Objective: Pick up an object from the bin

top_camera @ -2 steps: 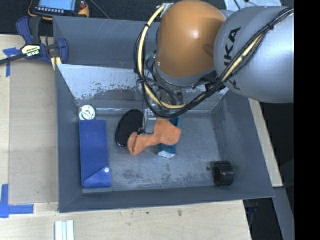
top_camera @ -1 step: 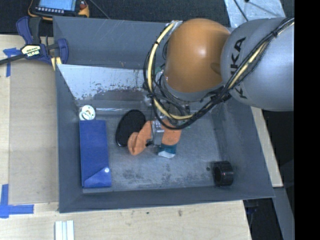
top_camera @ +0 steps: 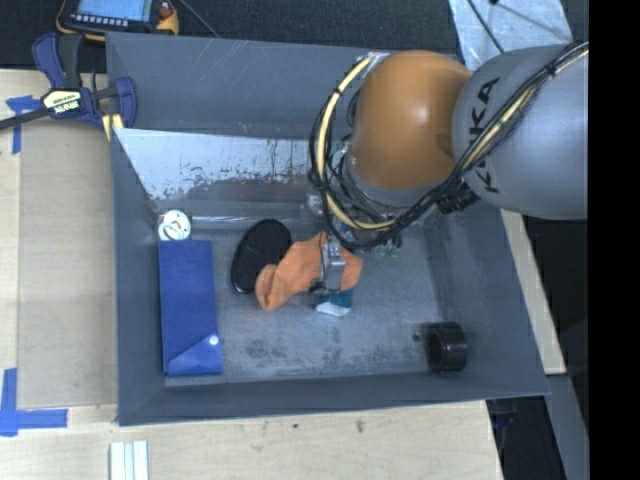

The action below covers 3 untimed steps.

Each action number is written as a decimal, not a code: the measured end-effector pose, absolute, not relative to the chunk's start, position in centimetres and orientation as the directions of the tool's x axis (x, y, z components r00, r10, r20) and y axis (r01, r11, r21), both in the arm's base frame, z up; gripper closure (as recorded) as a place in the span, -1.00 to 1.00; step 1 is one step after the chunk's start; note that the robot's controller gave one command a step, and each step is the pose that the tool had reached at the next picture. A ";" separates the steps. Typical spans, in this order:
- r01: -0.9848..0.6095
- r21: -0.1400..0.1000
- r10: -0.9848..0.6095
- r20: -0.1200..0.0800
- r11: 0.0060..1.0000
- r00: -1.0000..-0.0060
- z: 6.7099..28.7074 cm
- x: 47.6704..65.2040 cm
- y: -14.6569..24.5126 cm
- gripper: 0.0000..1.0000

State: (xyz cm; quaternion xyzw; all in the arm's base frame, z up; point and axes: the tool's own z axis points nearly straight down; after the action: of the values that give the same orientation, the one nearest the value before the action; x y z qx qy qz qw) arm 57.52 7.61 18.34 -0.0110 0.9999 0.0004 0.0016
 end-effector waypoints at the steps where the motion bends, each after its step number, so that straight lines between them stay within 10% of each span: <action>1: -0.056 -0.003 -0.056 -0.002 0.998 -0.998 15.5 57.5 8.5 -1.00; 2: -0.082 0.000 -0.082 -0.008 0.997 -0.997 8.4 62.7 7.8 1.00; 3: -0.082 0.001 -0.082 -0.008 0.997 -0.997 8.4 62.7 7.8 1.00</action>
Offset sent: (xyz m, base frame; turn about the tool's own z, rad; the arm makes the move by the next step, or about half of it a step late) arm 0.0494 0.0023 -0.1015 -0.0624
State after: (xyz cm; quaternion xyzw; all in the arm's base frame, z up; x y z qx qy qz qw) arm 62.66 7.77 8.36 -0.0410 0.9992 0.0005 0.0041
